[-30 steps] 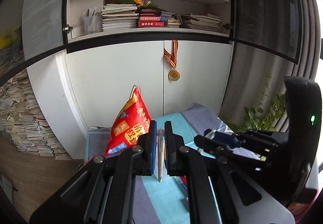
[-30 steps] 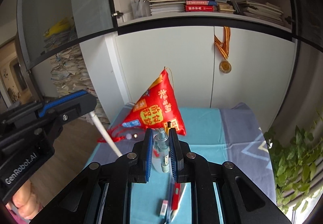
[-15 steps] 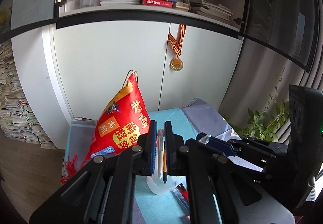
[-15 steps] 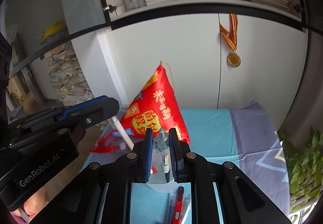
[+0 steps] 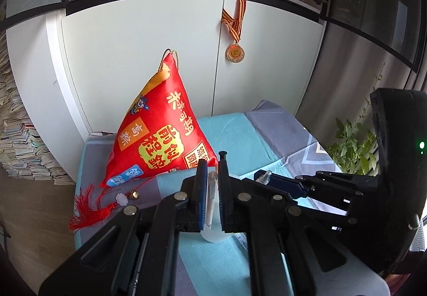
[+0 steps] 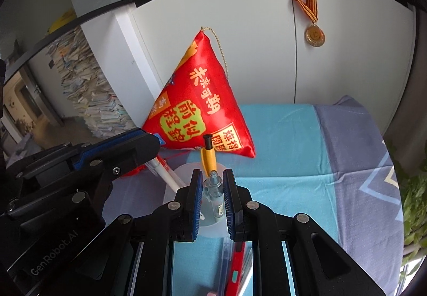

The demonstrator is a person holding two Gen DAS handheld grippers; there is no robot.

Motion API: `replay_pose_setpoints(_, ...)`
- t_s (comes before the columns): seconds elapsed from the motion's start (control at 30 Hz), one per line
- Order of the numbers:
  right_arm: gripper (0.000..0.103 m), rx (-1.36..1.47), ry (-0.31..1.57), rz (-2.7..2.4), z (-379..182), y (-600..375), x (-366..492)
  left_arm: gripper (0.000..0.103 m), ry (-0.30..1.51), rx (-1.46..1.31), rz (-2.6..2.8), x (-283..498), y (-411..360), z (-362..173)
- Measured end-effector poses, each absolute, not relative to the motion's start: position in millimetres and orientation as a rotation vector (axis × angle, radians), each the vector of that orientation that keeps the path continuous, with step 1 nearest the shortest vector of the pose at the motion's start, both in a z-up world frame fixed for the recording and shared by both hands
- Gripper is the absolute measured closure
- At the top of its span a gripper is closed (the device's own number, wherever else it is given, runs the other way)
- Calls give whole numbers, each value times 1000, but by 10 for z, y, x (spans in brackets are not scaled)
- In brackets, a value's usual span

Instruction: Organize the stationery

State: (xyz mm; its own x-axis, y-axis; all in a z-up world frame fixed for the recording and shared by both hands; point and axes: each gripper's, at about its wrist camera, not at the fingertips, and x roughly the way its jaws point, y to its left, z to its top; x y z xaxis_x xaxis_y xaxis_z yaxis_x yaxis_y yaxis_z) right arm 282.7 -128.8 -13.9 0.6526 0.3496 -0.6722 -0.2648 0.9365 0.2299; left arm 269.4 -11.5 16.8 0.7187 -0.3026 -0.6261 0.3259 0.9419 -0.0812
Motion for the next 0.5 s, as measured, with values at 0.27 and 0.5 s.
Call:
replay_pose_setpoints(0.27, 86, 189, 783, 324, -78, -1465, 2750, 91, 634, 25, -327, 2530, -65, 316)
replay_pose_setpoints(0.5, 86, 168, 741, 289, 78, -1655, 2287, 77, 585, 56, -312, 2075, -17, 356)
